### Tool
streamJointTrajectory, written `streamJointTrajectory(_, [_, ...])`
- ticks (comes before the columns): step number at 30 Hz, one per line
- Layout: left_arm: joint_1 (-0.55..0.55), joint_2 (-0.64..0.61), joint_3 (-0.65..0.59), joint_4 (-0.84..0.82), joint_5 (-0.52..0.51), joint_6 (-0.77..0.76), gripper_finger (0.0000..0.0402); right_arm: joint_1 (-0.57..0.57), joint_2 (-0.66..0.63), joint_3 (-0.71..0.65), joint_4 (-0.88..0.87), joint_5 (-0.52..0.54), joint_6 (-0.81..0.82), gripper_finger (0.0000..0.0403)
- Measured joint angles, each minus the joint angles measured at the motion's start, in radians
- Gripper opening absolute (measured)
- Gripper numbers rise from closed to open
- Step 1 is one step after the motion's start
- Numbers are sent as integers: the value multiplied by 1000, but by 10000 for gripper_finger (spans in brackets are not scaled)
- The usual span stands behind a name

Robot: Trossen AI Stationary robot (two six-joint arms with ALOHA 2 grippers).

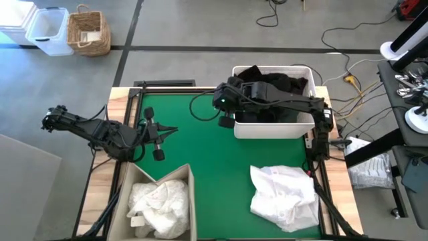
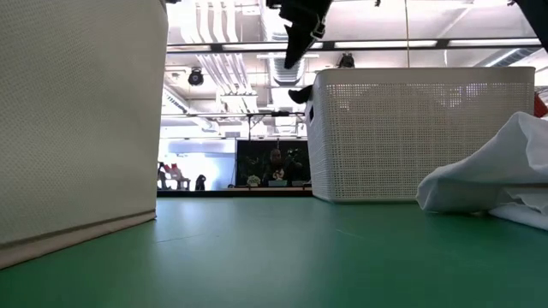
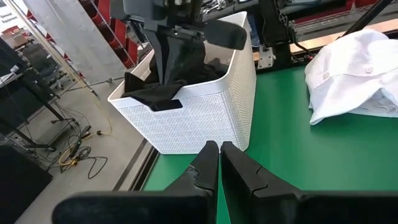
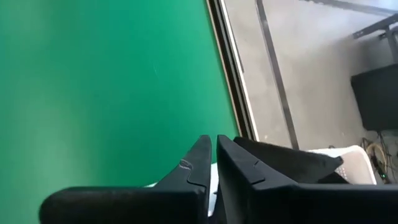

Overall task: Sort clothes
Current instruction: Put the black shirt into the top right white bin

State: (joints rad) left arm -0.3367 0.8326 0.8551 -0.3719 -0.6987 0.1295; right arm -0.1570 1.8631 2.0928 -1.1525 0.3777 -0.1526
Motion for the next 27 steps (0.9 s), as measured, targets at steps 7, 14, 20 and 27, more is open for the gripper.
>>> streamJointTrajectory(7, [0, 2, 0, -13, 0, 0, 0, 0, 0, -65, 11, 130, -26, 93])
streamJointTrajectory(14, [0, 2, 0, -13, 0, 0, 0, -1, 0, -129, 49, 225, -15, 187])
streamJointTrajectory(20, [0, 2, 0, -13, 0, 0, 0, -3, 2, -205, 97, 226, 19, 227])
streamJointTrajectory(27, [0, 2, 0, -13, 0, 0, 0, -24, 1, -245, 149, 286, 88, 228])
